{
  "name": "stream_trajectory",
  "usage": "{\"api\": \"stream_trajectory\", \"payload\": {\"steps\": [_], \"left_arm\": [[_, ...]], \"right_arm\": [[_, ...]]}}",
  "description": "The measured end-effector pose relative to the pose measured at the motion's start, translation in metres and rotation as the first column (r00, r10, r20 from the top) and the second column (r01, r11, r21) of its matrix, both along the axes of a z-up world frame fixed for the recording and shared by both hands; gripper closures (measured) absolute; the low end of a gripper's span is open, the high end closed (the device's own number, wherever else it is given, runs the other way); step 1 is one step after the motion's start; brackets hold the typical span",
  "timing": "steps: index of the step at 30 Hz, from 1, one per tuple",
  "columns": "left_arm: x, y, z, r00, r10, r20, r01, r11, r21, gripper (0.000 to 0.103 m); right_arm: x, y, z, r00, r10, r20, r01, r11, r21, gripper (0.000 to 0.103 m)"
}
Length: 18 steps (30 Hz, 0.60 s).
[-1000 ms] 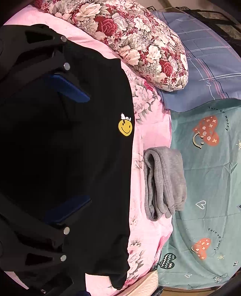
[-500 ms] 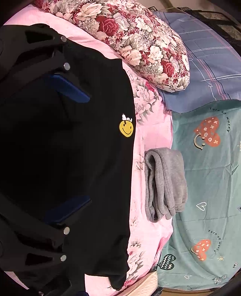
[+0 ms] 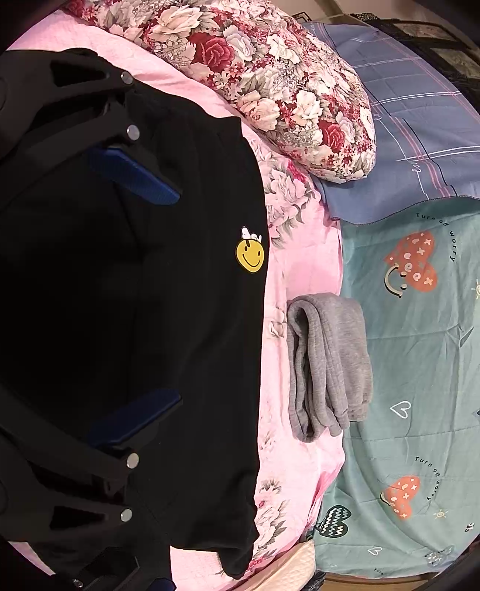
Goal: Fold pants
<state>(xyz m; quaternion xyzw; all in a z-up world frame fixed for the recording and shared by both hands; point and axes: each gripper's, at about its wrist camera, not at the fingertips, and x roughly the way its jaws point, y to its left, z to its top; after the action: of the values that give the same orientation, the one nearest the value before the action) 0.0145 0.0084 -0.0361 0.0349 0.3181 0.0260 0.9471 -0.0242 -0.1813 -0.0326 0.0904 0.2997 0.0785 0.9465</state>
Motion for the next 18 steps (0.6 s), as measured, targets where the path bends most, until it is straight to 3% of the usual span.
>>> {"api": "stream_trajectory", "payload": {"steps": [18], "left_arm": [[0.0007, 0.0005, 0.0013, 1.0, 0.004, -0.007, -0.004, 1.0, -0.004, 0.002]], "right_arm": [[0.0006, 0.0019, -0.0014, 1.0, 0.002, -0.006, -0.002, 1.0, 0.01, 0.001]]}}
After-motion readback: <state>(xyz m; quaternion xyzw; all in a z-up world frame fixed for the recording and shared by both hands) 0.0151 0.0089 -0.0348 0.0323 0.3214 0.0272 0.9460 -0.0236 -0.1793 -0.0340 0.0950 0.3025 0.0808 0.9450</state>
